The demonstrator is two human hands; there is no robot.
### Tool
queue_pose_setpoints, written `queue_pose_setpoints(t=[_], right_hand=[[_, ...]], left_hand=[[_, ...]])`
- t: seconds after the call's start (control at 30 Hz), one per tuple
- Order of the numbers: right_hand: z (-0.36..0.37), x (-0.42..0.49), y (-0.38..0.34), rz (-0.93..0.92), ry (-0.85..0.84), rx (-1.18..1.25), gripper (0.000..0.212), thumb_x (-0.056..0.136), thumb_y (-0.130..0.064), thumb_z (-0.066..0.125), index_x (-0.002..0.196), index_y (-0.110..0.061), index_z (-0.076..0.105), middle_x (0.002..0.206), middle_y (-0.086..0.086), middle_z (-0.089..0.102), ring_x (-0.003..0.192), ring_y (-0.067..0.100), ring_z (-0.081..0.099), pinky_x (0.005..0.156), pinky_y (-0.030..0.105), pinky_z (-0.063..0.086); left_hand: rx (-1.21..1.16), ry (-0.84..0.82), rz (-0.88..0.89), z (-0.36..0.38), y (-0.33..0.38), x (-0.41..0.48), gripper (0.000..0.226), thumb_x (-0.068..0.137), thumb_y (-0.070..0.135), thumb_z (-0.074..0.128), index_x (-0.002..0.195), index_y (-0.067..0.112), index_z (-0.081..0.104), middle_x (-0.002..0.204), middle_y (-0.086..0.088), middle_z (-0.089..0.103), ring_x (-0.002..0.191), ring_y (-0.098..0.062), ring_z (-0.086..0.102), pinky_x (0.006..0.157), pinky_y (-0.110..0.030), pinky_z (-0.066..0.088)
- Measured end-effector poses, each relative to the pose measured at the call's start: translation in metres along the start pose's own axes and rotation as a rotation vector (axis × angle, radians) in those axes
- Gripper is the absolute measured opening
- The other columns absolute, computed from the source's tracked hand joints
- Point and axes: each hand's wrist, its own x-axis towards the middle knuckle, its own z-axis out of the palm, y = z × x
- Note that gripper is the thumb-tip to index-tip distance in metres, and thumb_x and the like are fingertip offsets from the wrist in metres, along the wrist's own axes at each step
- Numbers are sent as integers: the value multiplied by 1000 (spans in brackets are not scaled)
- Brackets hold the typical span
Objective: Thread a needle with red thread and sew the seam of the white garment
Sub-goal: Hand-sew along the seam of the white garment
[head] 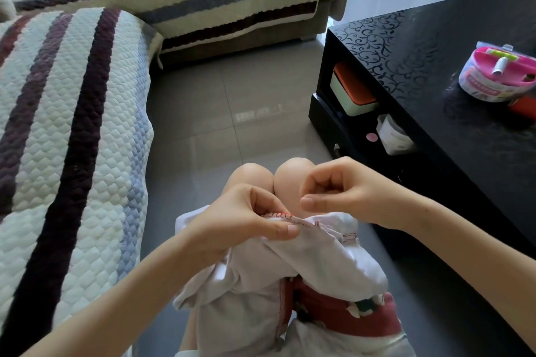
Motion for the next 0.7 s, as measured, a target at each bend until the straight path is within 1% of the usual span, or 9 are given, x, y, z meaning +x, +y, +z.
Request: queue_pose_setpoints(t=[0.13,0.23,0.33,0.4,0.43,0.5,0.6,0.63,0.7], right_hand=[[-2,-1,2,-11,116,57,27,84,12,61,64,-6,59,53,-11,52,52,-1,44,52,10,36],[0,-1,12,13,222,62,16,84,-4,70,72,4,62,60,0,53,58,4,47,56,15,39],[6,-4,25,166,70,-8,20,73,-28,74,89,-17,74,65,-2,58,63,6,53,60,18,43],[12,-7,31,242,-85,-106,16,71,-32,79,85,-25,74,65,-8,54,65,4,50,61,20,40],[13,-9,32,252,-121,-142,10,74,-27,80,75,-23,71,63,-9,52,64,2,48,61,21,38],[7,-14,35,258,-99,-176,26,77,-17,78,60,-13,60,57,-4,42,56,5,39,55,24,30],[-6,-28,26,296,-86,-104,55,75,-36,77,60,9,48,57,13,32,52,17,33,51,27,26],[-10,-37,20,301,-103,-58,60,72,-42,75,60,11,49,56,17,33,53,21,35,50,27,27],[-14,-55,4,283,-174,100,45,72,-37,73,53,-1,55,52,14,37,51,19,36,50,24,25]], left_hand=[[26,-18,-21,0,-4,-1,9,56,24,80,55,21,71,60,0,57,58,-8,50,59,-18,39],[5,-23,-26,-4,-5,0,10,56,22,80,53,20,70,57,5,59,55,-4,52,56,-15,40],[-33,-45,-22,-8,-6,0,11,55,21,82,56,19,71,57,6,61,56,-4,53,58,-15,41],[-45,-38,-8,-13,-8,-1,19,50,27,85,59,18,72,61,2,63,58,-7,55,60,-18,43],[-35,-21,-3,-16,-9,-1,23,48,32,85,60,17,72,64,-1,63,61,-10,57,62,-21,43],[13,19,7,-21,-11,0,26,48,34,85,64,16,74,66,-3,65,64,-12,58,66,-25,45],[75,68,21,-21,-12,2,16,57,28,82,67,17,76,65,3,68,65,-7,60,65,-20,45],[73,50,26,-18,-11,2,13,58,27,80,67,18,77,66,4,70,65,-6,61,64,-18,45],[20,-49,33,-9,-7,1,5,61,25,79,63,22,76,68,4,71,66,-3,62,61,-13,45]])
